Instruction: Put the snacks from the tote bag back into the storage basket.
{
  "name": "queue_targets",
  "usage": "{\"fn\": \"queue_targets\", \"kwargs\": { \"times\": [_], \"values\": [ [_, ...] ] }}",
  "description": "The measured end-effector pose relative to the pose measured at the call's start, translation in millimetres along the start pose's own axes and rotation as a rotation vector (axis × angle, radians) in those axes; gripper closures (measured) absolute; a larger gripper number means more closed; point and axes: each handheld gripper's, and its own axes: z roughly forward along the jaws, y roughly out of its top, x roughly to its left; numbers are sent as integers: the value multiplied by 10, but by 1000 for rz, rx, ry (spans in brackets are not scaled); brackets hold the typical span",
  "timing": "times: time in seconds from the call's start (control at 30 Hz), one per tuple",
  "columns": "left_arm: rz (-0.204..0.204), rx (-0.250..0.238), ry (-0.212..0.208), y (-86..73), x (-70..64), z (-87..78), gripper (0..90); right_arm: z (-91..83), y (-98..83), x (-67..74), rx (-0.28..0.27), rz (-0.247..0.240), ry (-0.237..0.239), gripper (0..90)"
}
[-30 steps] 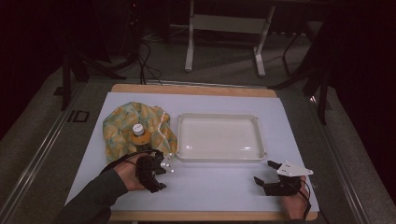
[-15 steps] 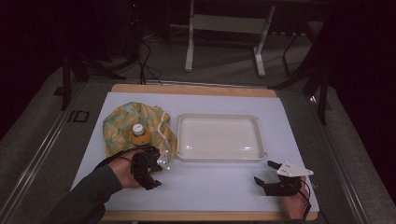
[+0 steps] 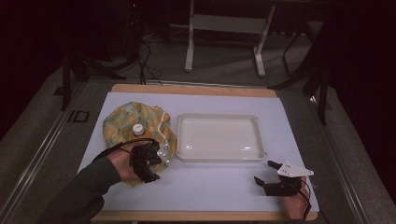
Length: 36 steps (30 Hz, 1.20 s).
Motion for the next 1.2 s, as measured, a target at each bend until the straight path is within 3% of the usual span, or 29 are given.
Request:
{"fn": "queue_targets", "kwargs": {
  "times": [0.23, 1.2],
  "values": [
    [-9, 13, -8, -49, 40, -47, 475, 0, 0, 0, -1, 0, -1, 139],
    [-114, 29, 7, -305, 256, -259, 528, -1, -1, 0, -5, 4, -10, 139]
  ]
}}
